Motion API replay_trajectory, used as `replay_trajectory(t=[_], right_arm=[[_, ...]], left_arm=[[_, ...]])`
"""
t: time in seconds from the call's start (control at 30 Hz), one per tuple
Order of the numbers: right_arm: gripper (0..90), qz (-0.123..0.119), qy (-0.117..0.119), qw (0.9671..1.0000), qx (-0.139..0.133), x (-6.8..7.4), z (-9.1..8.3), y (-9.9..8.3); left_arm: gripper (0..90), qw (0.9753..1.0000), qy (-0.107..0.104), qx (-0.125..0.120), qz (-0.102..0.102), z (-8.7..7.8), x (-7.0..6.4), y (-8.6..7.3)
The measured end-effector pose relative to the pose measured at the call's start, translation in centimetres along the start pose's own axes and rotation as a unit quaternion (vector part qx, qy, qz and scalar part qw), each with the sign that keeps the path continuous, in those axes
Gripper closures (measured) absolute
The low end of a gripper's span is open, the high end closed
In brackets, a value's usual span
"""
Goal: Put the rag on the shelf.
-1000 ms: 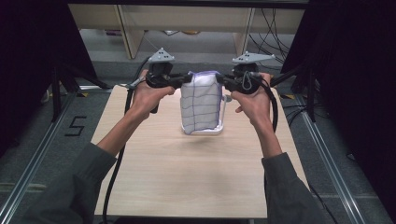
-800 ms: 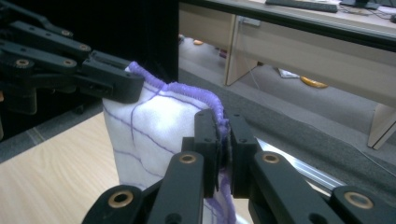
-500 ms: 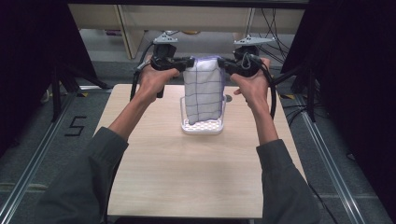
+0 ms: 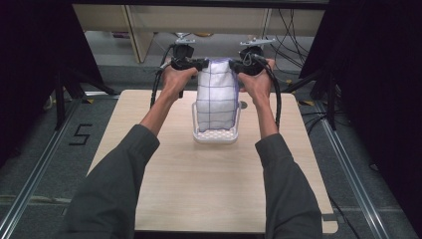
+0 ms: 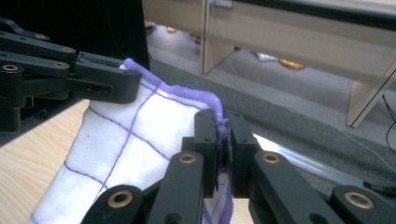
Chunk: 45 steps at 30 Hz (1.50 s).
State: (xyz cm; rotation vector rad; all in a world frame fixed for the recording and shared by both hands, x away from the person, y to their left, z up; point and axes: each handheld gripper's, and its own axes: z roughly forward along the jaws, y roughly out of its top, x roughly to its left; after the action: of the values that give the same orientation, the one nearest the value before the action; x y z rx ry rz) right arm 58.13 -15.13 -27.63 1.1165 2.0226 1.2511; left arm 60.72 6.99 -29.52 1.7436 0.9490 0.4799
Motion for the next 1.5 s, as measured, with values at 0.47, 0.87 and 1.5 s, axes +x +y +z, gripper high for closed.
replay_trajectory(t=[0.47,0.87,1.5], right_arm=[[85.0,0.018,-0.017,0.9986,0.048,-0.4,3.8,-2.3],[84.9,0.018,-0.035,0.9923,0.117,-0.2,5.0,-3.6],[69.1,0.045,-0.066,0.9884,0.129,-0.8,5.0,-4.5]], left_arm=[[82.9,0.9993,0.016,0.033,-0.006,1.7,1.0,-2.9],[82.1,0.9979,0.007,0.063,-0.012,2.7,1.1,-4.7],[56.6,0.9965,-0.001,0.071,-0.043,2.2,1.5,-4.8]])
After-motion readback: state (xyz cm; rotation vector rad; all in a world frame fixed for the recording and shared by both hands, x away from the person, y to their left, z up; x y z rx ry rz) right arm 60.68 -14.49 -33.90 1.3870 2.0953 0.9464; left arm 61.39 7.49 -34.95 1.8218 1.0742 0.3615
